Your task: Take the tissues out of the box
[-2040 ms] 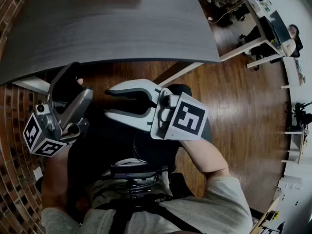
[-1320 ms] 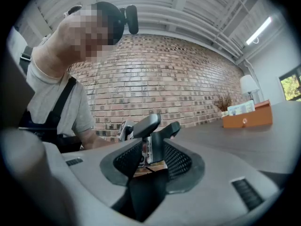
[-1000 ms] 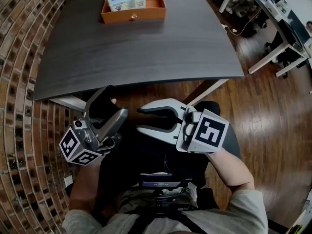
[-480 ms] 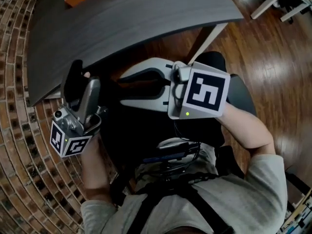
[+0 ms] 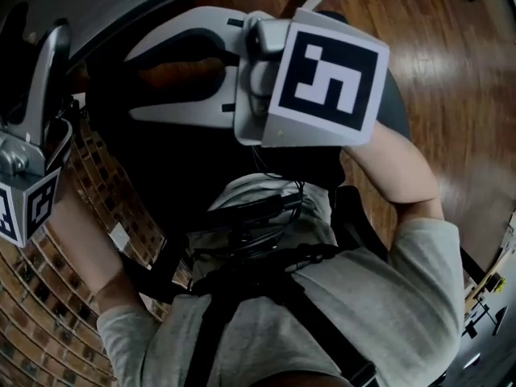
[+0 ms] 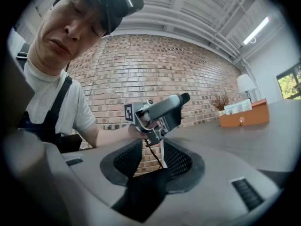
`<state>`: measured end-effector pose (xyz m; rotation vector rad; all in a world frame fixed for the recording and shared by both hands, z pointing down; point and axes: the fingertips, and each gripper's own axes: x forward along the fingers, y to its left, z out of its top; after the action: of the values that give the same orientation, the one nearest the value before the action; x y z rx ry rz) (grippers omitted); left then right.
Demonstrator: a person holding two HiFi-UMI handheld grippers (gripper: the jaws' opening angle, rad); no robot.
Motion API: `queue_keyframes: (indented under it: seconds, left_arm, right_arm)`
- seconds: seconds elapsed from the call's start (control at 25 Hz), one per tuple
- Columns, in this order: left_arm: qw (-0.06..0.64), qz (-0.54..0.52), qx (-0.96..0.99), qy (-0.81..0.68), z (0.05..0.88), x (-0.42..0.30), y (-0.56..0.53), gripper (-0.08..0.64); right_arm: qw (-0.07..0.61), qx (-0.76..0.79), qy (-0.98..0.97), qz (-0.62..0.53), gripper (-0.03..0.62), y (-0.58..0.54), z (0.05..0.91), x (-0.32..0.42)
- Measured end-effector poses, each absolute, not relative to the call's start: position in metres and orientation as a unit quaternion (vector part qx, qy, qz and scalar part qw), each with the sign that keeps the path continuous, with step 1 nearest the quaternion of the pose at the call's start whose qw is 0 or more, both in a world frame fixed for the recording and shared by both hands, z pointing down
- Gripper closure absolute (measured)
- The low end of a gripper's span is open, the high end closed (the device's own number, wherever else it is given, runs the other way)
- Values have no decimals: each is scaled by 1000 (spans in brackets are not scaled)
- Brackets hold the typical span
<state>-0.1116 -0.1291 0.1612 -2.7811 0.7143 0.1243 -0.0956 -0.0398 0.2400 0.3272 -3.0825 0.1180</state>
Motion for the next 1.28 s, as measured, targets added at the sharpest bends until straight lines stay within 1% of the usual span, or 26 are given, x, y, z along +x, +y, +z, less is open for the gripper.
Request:
queue_keyframes:
  seconds: [0.2,0.36,0.6,0.68,0.72,0.76,0.8,0.84,0.92,1.16,1.28]
  left_arm:
    - [165,7,-954,250,146,-101,-173,307]
    - [174,-76,-942,276,158,-112,-232,307]
    - [162,-151,-926,306,142,-123,-337,305]
    - [166,-180,-920,307,144,-120,-363,271]
    - [167,-195,-918,301,147,-118,-374,235]
    - [166,-215,-916,294,151,-116,-385,151]
    - [167,-240,-912,288,157,-115,-396,92]
    - [168,-268,-905,284,163,-116,-407,72]
    - [159,-308,-896,278,171,-116,-430,72]
    - [74,-342,-899,263,197,-110,-472,76]
    - [60,-362,-899,240,212,-105,-476,77]
  right_arm:
    - [-5,108,-994,22,451,-44,232,-98]
    - [17,118,-991,63,451,-36,243,-92]
    - [17,119,-992,44,451,-41,242,-95]
    - [12,120,-992,44,451,-42,241,-94]
    - [11,120,-992,44,451,-43,241,-94]
    - [10,120,-992,44,451,-43,241,-94]
    - [11,119,-992,45,451,-43,241,-94]
    - [11,118,-992,47,451,-42,242,-94]
    - [13,117,-992,48,451,-41,244,-95]
    - [17,113,-992,51,451,-39,243,-91]
    - [14,115,-992,49,451,-40,243,-90]
